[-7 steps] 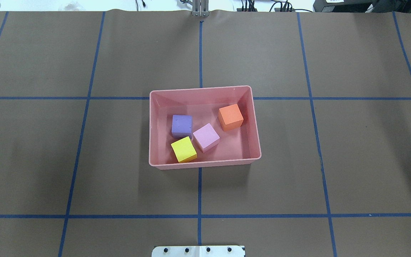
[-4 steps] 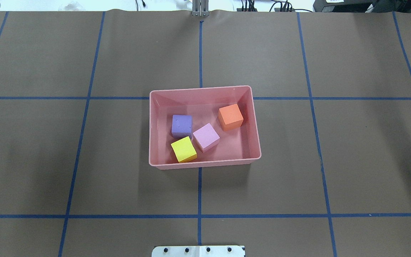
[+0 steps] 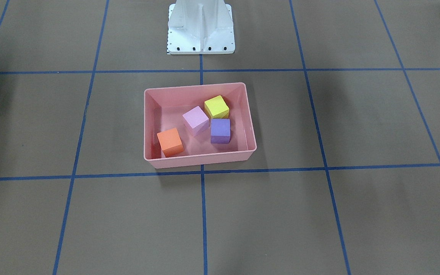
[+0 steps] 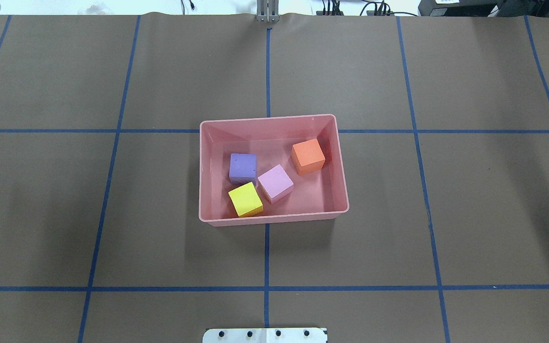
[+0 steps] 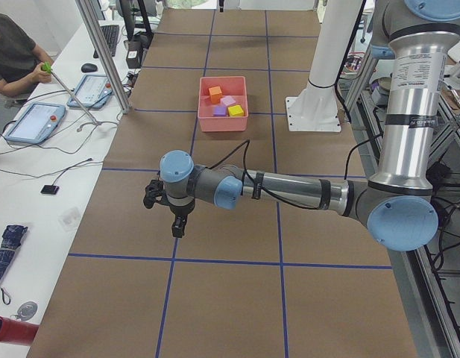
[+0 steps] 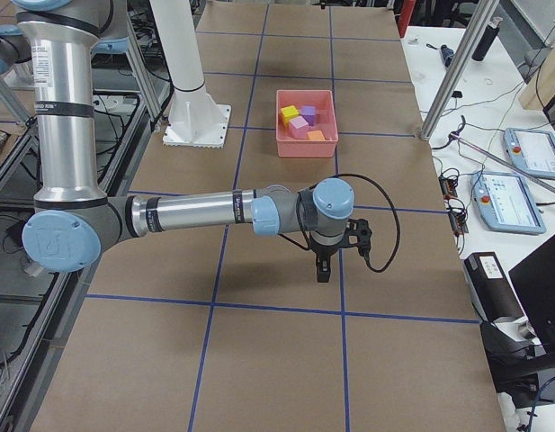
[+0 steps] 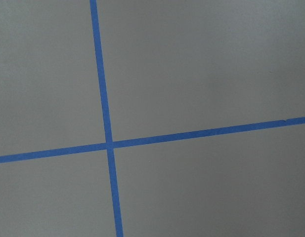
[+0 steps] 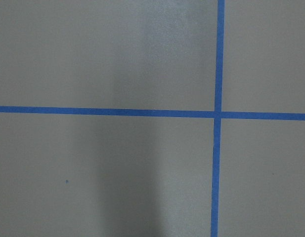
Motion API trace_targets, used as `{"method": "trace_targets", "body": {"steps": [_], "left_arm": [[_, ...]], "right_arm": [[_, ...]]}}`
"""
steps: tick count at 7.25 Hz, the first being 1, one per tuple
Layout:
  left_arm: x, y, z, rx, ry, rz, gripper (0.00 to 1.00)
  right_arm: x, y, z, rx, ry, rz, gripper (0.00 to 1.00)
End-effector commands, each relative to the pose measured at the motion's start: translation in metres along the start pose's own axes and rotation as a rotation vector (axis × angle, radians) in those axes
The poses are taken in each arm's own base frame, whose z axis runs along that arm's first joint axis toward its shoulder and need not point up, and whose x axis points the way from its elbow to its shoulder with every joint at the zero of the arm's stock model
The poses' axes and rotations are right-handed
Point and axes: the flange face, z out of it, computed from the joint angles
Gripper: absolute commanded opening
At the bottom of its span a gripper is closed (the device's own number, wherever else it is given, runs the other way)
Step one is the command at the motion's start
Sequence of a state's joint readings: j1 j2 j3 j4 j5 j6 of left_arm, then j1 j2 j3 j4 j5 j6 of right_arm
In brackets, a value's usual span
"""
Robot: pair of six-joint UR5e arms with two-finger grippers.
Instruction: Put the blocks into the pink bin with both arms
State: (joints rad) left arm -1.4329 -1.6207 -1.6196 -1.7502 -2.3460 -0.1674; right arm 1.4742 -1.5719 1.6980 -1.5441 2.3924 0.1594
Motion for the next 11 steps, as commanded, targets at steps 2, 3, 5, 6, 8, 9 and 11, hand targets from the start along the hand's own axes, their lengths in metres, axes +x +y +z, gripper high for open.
{"method": "trace_targets", "body": {"steps": [2,3,5,6,8,9,11], "left_arm": [[-0.008,0.008,0.004,-0.015,-0.005,-0.019,1.0],[-0.012,0.01,0.008,-0.027,-0.007,-0.033,1.0],[-0.013,0.015,0.012,-0.08,0.036,-0.083,1.0],[-0.013,0.015,0.012,-0.082,0.04,-0.086,1.0],[-0.015,0.016,0.012,-0.083,0.04,-0.09,1.0],[-0.017,0.017,0.01,-0.079,0.038,-0.093,1.0],[-0.021,0.025,0.013,-0.087,0.038,-0.103,1.0]], "right_arm": [[0.007,0.003,0.006,-0.013,0.003,0.014,1.0],[0.014,0.003,0.012,-0.025,0.006,0.029,1.0],[0.016,0.002,0.018,-0.037,0.005,0.031,1.0],[0.017,0.003,0.02,-0.04,0.005,0.035,1.0],[0.02,0.005,0.022,-0.044,0.006,0.039,1.0],[0.02,0.006,0.022,-0.046,0.006,0.042,1.0],[0.024,0.007,0.026,-0.054,0.007,0.049,1.0]]}}
